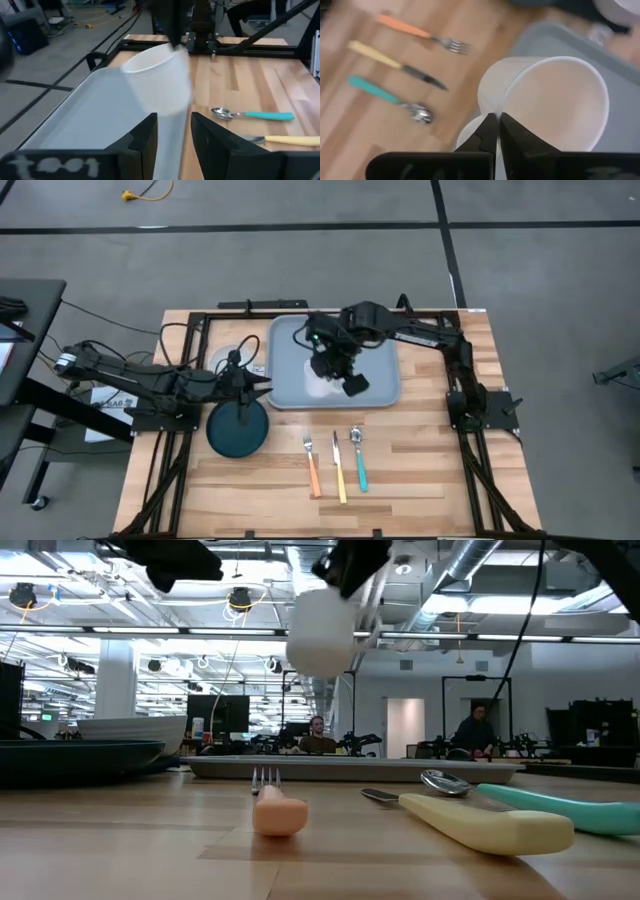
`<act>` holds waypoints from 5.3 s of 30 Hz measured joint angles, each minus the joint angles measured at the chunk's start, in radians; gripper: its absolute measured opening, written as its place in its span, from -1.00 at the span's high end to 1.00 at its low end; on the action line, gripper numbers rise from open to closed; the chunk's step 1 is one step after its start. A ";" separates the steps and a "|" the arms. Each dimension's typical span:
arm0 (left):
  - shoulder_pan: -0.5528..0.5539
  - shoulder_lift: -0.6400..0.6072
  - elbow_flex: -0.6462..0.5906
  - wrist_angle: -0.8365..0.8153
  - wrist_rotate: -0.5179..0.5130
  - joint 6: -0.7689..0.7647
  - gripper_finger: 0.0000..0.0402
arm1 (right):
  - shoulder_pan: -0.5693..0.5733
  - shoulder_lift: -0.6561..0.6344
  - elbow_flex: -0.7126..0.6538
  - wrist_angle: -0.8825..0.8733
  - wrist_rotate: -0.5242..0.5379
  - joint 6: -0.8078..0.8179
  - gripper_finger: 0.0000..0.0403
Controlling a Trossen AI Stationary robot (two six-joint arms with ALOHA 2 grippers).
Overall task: Set up tray
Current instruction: Put the white mug on the top left of the blue tray
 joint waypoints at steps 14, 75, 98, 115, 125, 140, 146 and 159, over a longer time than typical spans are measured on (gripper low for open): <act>0.060 0.225 0.144 0.057 0.245 0.156 0.46 | 0.174 -0.035 -0.001 -0.071 -0.064 -0.079 1.00; 0.003 0.443 0.193 0.120 0.100 0.477 0.46 | -0.148 -0.034 -0.001 0.090 0.018 0.260 1.00; 0.002 0.445 0.193 0.119 -0.253 0.402 0.46 | -0.356 -0.032 -0.121 0.760 0.004 0.715 1.00; 0.027 0.445 0.193 0.135 -0.758 0.591 0.59 | -0.465 -0.042 -0.254 1.033 -0.198 1.032 1.00; 0.076 0.446 0.193 0.297 -0.734 0.691 0.65 | -0.411 -0.042 -0.254 1.068 -0.236 1.106 1.00; 0.102 0.445 0.192 0.330 -0.832 0.795 0.32 | -0.363 -0.042 -0.254 1.075 -0.280 1.089 1.00; 0.131 0.445 0.192 0.326 -0.781 0.784 0.08 | -0.351 -0.042 -0.254 1.077 -0.317 1.095 1.00; 0.183 0.445 0.192 0.319 -0.807 0.725 0.09 | -0.320 -0.042 -0.254 1.108 -0.398 1.105 1.00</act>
